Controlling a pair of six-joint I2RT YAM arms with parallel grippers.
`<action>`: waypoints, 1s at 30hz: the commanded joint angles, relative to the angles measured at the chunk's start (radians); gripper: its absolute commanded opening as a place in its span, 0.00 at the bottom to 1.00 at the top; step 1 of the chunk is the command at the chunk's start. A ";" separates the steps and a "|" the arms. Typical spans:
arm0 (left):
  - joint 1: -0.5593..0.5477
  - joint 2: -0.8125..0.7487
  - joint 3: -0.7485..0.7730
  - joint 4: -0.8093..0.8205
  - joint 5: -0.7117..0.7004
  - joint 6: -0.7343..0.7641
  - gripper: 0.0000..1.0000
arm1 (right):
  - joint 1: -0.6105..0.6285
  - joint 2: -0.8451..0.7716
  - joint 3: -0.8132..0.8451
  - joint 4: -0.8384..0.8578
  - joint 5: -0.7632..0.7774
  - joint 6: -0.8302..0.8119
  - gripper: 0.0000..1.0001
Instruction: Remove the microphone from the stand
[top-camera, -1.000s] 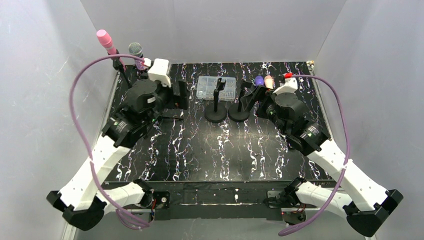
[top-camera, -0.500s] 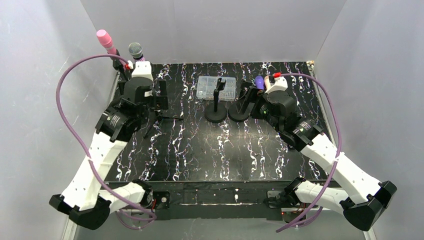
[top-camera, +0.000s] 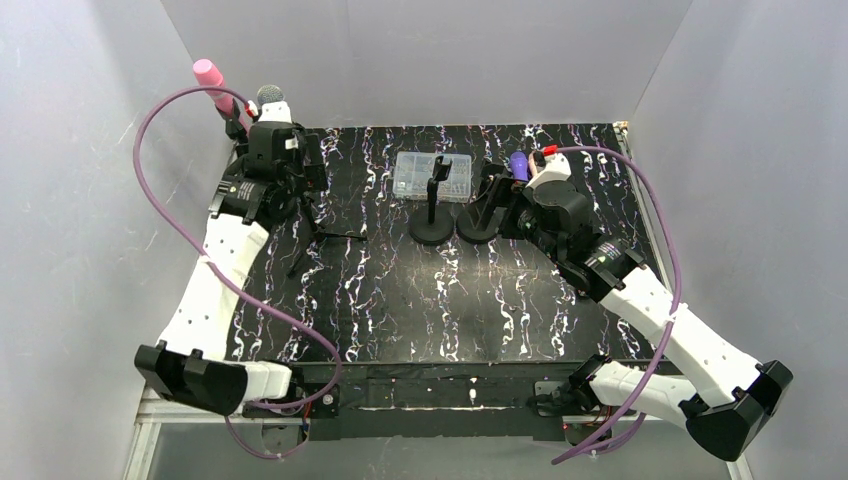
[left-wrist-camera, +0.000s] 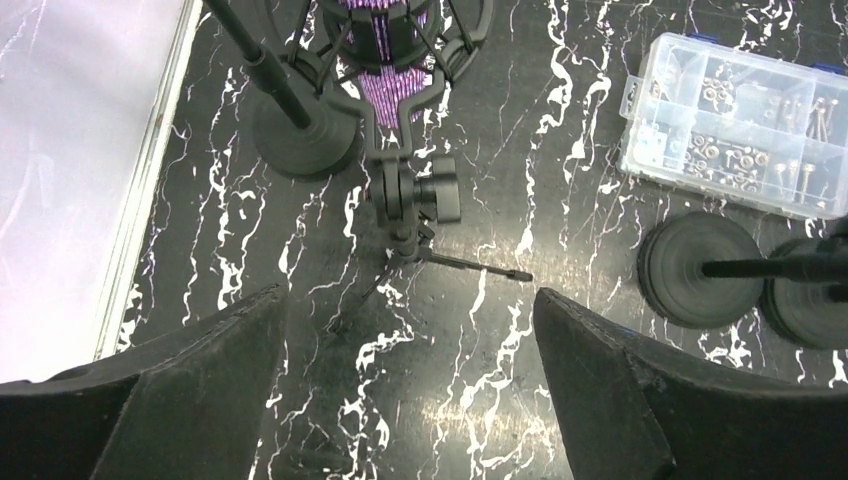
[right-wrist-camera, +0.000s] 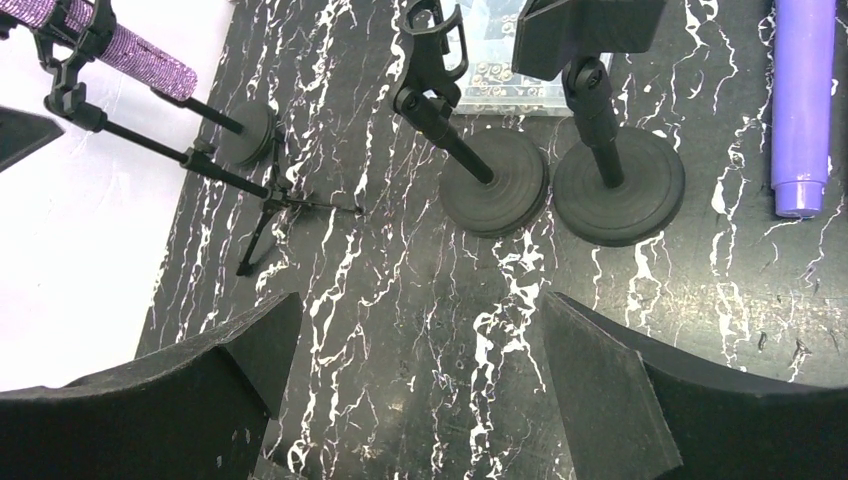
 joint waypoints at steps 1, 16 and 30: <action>0.026 0.038 0.032 0.065 0.011 0.004 0.89 | 0.005 -0.002 -0.005 0.063 -0.030 -0.012 0.98; 0.065 0.146 0.016 0.185 -0.016 0.026 0.66 | 0.005 -0.015 -0.033 0.077 -0.051 -0.001 0.98; 0.067 0.167 0.015 0.180 -0.063 0.057 0.43 | 0.005 -0.025 -0.043 0.077 -0.052 -0.002 0.98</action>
